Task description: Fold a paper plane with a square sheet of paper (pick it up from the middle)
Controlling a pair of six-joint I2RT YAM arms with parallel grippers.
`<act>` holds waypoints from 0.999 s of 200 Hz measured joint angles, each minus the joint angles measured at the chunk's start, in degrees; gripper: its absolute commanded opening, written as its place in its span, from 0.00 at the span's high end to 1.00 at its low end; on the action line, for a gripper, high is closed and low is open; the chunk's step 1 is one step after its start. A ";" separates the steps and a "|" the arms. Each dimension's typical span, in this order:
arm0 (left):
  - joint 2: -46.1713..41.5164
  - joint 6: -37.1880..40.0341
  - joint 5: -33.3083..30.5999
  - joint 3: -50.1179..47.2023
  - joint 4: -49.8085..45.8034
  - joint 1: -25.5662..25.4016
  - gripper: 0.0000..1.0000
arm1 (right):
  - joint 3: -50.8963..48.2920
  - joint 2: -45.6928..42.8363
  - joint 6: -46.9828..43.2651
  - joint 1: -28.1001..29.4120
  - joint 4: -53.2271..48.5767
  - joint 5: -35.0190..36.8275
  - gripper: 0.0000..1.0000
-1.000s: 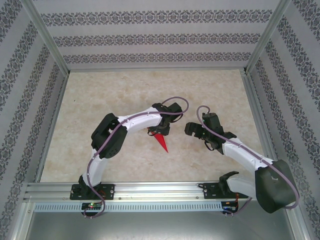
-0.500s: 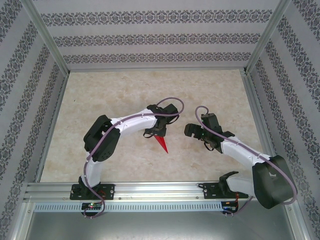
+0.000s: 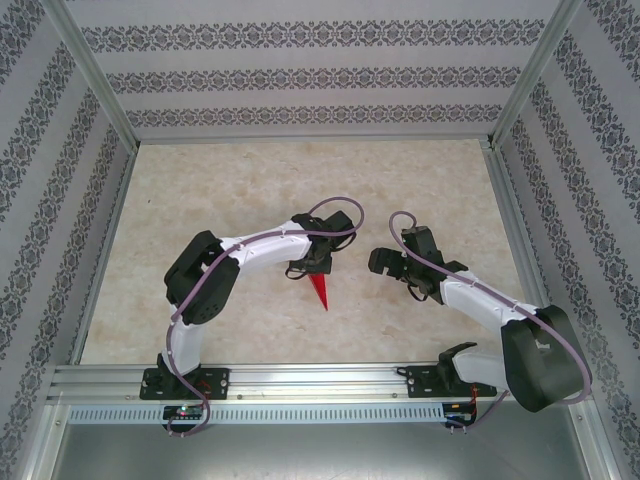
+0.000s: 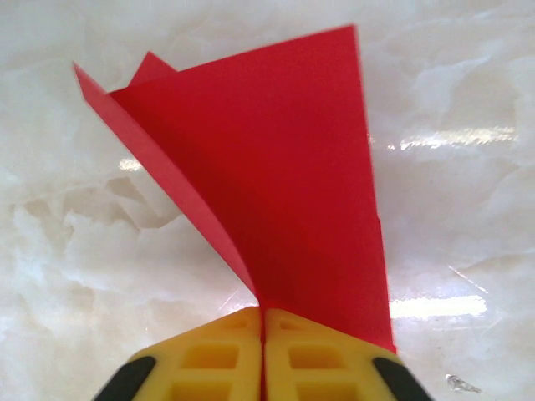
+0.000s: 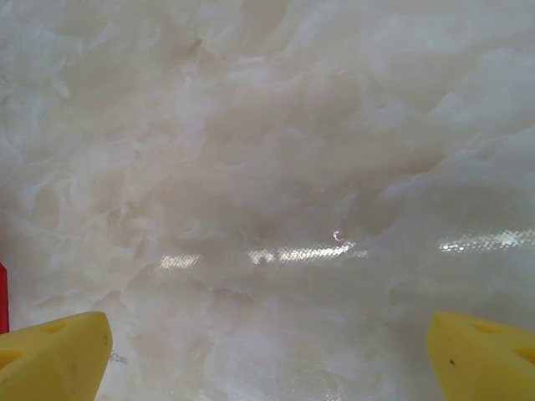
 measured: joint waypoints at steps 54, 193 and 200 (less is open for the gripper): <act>-7.87 3.96 1.20 -0.07 3.21 0.04 1.00 | -0.28 -2.36 0.35 0.00 2.10 -3.93 0.02; -16.68 -0.61 31.19 -30.38 46.99 12.81 1.00 | 0.52 -4.98 15.06 8.09 4.87 -6.01 0.43; -16.68 -1.53 31.71 -31.98 48.98 13.07 1.00 | 1.09 -3.85 15.76 9.22 4.87 -5.62 0.46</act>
